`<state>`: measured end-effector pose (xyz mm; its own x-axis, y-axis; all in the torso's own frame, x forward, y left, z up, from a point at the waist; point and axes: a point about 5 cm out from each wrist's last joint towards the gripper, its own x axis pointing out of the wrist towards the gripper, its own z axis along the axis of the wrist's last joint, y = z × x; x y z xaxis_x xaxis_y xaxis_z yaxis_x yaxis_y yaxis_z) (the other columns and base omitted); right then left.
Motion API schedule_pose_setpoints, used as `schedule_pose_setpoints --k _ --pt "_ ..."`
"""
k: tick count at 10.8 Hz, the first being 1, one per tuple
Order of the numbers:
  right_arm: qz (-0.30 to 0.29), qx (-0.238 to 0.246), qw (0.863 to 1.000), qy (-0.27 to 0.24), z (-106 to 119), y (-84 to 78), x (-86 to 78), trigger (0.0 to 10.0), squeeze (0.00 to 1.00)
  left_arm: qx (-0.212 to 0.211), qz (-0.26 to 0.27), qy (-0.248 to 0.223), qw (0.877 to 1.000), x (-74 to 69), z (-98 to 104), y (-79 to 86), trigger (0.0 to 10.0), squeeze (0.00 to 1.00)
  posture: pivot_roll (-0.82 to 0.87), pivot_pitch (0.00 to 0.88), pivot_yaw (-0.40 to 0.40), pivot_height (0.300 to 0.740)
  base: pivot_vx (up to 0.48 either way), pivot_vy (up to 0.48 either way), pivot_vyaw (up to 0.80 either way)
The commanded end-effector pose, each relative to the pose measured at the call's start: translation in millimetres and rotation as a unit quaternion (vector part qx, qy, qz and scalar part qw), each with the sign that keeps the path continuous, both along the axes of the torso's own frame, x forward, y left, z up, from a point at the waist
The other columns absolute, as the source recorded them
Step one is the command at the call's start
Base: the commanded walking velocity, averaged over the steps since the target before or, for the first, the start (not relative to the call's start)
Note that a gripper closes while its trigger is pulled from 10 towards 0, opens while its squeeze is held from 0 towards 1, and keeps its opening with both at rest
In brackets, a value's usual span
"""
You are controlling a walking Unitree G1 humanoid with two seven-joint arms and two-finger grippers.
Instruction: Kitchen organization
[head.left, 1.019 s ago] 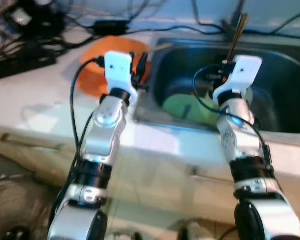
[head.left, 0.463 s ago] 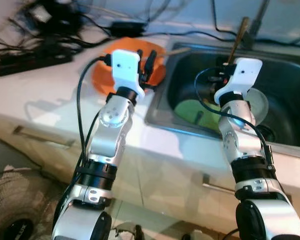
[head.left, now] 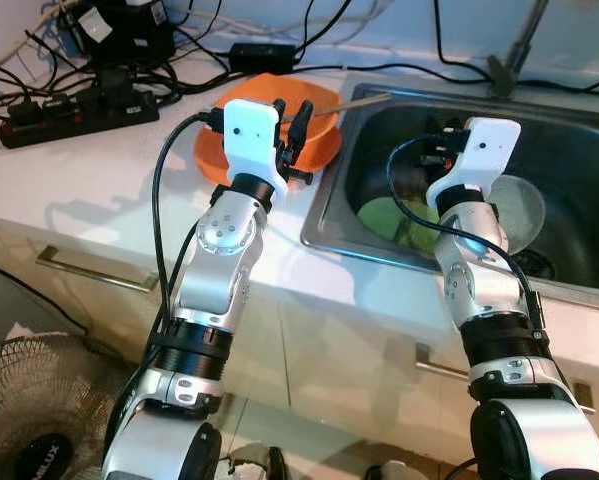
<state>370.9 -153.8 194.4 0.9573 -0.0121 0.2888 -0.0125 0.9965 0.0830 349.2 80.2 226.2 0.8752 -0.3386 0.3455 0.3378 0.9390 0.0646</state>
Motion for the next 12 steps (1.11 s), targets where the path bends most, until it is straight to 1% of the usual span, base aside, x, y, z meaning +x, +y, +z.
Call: schedule_pose_setpoints --k 1,2,4,5,6,7,8,10,11,12 --pt "0.0 -0.006 1.0 0.012 -1.8 2.0 2.3 10.0 0.55 0.035 -0.011 0.011 0.999 1.8 -5.7 -0.5 10.0 0.0 0.05 0.045 0.052 0.74 0.0 0.0 0.0" --pt "-0.004 -0.018 0.999 0.038 -10.5 1.3 3.6 10.0 0.0 0.07 -0.025 0.01 0.997 2.5 -8.8 -3.1 10.0 0.0 0.05 0.037 0.054 0.74 0.0 0.0 0.0" --pt "-0.037 -0.027 0.995 0.087 -30.9 -7.9 2.5 10.0 0.0 0.155 -0.041 -0.006 0.987 3.8 -13.0 -7.2 10.0 0.0 0.05 0.028 0.061 0.74 0.0 0.0 0.0" --pt "-0.049 -0.026 0.993 0.103 -39.0 -12.2 1.4 10.0 0.0 0.185 -0.04 -0.021 0.982 5.9 -10.5 -8.9 10.0 0.0 0.04 0.025 0.065 0.74 0.0 0.0 0.0" --pt "-0.052 -0.026 0.992 0.11 -42.9 -13.1 0.9 10.0 0.0 0.204 -0.037 -0.033 0.978 8.8 -7.6 -10.2 10.0 0.0 0.04 0.027 0.068 0.74 0.0 0.0 0.0" --pt "-0.054 -0.027 0.992 0.113 -44.6 -13.0 0.8 10.0 0.0 0.236 -0.032 -0.053 0.97 15.0 -0.1 -14.0 10.0 0.0 0.04 0.029 0.069 0.74 0.0 0.0 0.0" --pt "-0.055 -0.026 0.992 0.114 -45.0 -12.4 0.9 10.0 0.0 0.259 -0.038 -0.069 0.963 22.8 9.2 -21.1 10.0 0.0 0.04 0.038 0.072 0.74 0.0 0.0 0.0" --pt "-0.058 -0.023 0.992 0.11 -44.4 -10.8 -0.2 10.0 0.0 0.307 -0.049 -0.078 0.947 35.1 16.6 -31.1 10.0 0.0 0.01 0.057 0.087 0.74 0.0 0.0 0.0" --pt "-0.061 -0.019 0.992 0.105 -44.4 -10.3 -2.7 10.0 0.0 0.327 -0.052 -0.083 0.94 40.0 20.3 -36.4 10.0 0.0 0.0 0.067 0.094 0.74 0.0 0.0 0.0" --pt "-0.063 -0.017 0.993 0.103 -45.4 -10.4 -6.7 10.0 0.0 0.356 -0.048 -0.081 0.93 45.6 21.7 -40.5 10.0 0.0 -0.01 0.087 0.098 0.74 0.0 0.0 0.0"
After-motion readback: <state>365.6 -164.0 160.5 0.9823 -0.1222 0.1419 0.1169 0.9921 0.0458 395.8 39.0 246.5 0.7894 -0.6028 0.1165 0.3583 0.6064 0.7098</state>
